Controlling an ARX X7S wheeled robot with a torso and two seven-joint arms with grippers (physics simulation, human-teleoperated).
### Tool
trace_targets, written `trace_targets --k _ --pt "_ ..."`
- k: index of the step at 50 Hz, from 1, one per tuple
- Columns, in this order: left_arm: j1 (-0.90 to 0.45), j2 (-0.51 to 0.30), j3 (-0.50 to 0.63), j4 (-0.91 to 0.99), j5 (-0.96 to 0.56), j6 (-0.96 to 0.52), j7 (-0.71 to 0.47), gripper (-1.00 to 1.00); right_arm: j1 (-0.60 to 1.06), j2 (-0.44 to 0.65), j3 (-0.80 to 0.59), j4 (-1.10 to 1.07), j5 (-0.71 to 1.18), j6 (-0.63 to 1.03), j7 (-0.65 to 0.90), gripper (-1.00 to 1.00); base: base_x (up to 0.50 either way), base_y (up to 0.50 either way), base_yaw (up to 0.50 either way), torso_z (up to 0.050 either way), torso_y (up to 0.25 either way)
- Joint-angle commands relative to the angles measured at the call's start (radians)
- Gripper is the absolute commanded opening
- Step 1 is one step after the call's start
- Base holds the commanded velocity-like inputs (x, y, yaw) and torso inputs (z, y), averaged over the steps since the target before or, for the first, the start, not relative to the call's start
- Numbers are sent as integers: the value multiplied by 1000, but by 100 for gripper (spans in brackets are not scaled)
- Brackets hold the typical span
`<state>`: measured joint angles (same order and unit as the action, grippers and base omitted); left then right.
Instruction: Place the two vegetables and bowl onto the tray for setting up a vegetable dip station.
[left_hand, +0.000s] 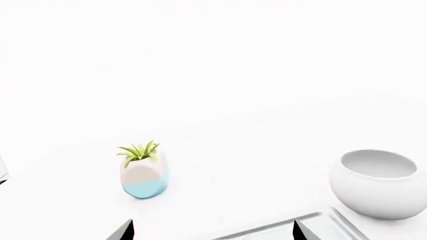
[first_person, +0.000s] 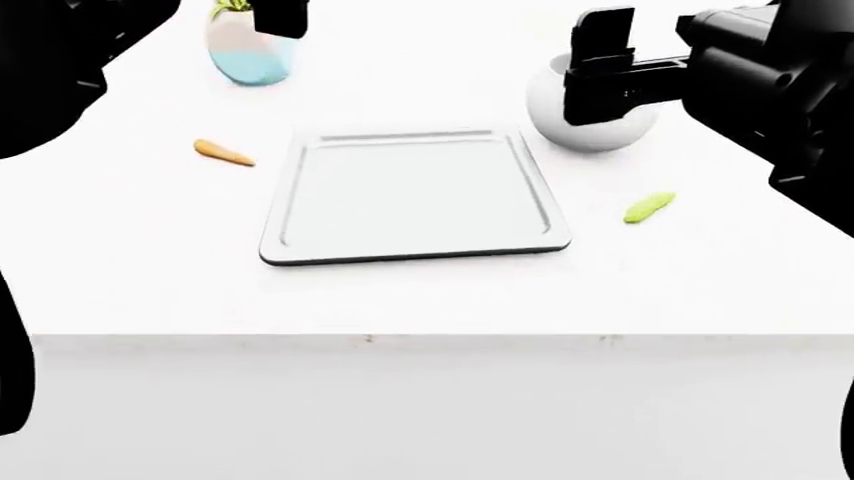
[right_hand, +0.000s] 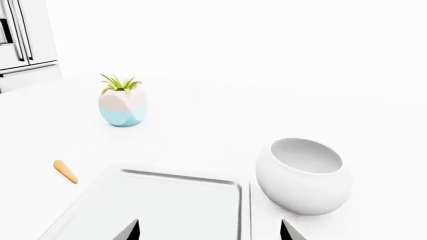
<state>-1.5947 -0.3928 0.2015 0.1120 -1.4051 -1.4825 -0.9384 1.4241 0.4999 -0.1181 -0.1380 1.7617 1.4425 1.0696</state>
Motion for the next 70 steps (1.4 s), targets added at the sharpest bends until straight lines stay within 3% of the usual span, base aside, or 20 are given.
trace_targets --k 1,18,20,22,28,32,38,47,49,52,57,63,70 --pt "-36 -9 4 -39 -57 -10 -50 100 16 13 -22 28 62 -27 36 100 500 0 0 0 0" --pt "-87 -27 33 -102 -213 -35 -180 100 104 26 -104 77 167 -47 141 100 500 0 0 0 1" --pt "-114 -28 46 -123 -222 -39 -182 100 149 44 -172 130 224 -32 210 100 500 0 0 0 0" --pt "-135 -33 50 -130 -234 -36 -189 100 178 29 -130 125 219 -52 154 100 371 0 0 0 0" --pt "-154 -50 68 -137 -279 -29 -229 100 233 64 -222 161 299 -50 270 100 462 0 0 0 2" --pt "-166 -55 83 -139 -292 -24 -237 100 295 81 -288 277 370 -94 360 100 23 0 0 0 3" --pt "-148 -65 92 -113 -311 -3 -253 100 408 86 -359 463 315 -96 400 100 0 0 0 0 0" --pt "-184 -66 124 -138 -327 3 -263 100 508 55 -585 720 522 -58 494 100 0 0 0 0 0" --pt "-207 -62 138 -160 -305 0 -239 100 533 49 -620 751 522 -45 484 100 0 0 0 0 0" --pt "-217 -60 149 -167 -286 5 -213 100 592 85 -832 810 678 -90 498 100 0 0 0 0 0" --pt "-214 -65 159 -164 -291 13 -213 100 567 98 -776 768 560 -130 384 100 0 0 0 0 0" --pt "-204 -73 169 -149 -283 23 -193 100 503 105 -772 778 599 -225 396 100 0 0 0 0 0" --pt "-145 -87 174 -96 -277 50 -187 100 513 74 -778 889 412 -237 183 100 0 0 0 0 0"
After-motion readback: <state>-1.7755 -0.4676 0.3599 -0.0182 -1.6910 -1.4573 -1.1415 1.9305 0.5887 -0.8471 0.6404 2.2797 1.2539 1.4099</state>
